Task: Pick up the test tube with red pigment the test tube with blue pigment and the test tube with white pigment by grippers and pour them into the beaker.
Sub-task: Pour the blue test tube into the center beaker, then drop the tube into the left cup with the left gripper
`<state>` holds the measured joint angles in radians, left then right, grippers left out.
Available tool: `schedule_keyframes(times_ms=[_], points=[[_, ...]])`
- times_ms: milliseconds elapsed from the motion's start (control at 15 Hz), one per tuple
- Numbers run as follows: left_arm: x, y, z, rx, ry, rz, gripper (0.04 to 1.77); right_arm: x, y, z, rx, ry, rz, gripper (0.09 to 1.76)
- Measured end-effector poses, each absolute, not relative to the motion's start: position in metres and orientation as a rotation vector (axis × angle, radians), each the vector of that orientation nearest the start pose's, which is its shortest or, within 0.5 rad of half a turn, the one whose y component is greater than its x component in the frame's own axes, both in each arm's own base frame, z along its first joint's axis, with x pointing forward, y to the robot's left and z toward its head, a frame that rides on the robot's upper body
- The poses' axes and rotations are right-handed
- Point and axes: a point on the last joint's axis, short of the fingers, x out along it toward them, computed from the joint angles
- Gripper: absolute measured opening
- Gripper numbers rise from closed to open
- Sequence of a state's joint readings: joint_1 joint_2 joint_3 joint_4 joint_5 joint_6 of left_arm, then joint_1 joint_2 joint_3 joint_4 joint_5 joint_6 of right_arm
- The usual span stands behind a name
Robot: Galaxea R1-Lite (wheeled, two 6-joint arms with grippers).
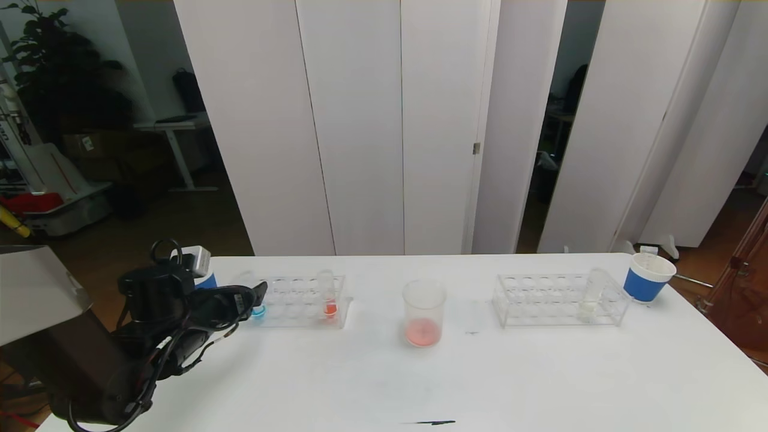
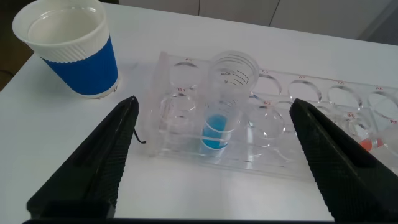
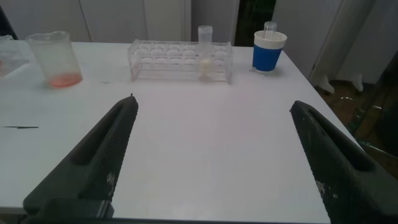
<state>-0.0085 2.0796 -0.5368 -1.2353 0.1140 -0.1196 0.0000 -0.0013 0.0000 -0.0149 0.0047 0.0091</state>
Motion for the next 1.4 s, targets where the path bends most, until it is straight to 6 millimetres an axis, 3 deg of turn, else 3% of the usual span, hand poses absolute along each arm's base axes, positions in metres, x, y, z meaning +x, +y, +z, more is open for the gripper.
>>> schedule_keyframes(times_ms=[400, 933, 1000, 1067, 1133, 1200, 1267, 1333, 1400], points=[[0.348, 0.010, 0.047, -0.090, 0.274, 0.149, 1.74, -0.023, 0.000, 0.077, 0.009, -0.016, 0.004, 1.75], [0.357, 0.014, 0.038, -0.093, 0.279, 0.160, 1.71, -0.023, 0.000, 0.077, 0.009, -0.016, 0.004, 1.75], [0.357, 0.014, 0.037, -0.094, 0.281, 0.158, 1.53, -0.023, 0.000, 0.077, 0.009, -0.017, 0.004, 1.75], [0.358, 0.013, 0.036, -0.094, 0.282, 0.150, 1.23, -0.023, 0.000, 0.077, 0.009, -0.016, 0.004, 1.75], [0.358, 0.012, 0.035, -0.095, 0.283, 0.137, 0.79, -0.023, 0.000, 0.077, 0.009, -0.016, 0.004, 1.75], [0.359, 0.011, 0.034, -0.096, 0.284, 0.134, 0.47, -0.023, 0.000, 0.077, 0.009, -0.016, 0.004, 1.75], [0.359, 0.011, 0.033, -0.097, 0.286, 0.134, 0.43, -0.023, 0.000, 0.077, 0.009, -0.016, 0.004, 1.75], [0.359, 0.011, 0.032, -0.096, 0.289, 0.137, 0.70, -0.023, 0.000, 0.077, 0.009, -0.016, 0.004, 1.75], [0.360, 0.011, 0.032, -0.096, 0.290, 0.138, 0.74, -0.023, 0.000, 0.077, 0.010, -0.016, 0.004, 1.75]])
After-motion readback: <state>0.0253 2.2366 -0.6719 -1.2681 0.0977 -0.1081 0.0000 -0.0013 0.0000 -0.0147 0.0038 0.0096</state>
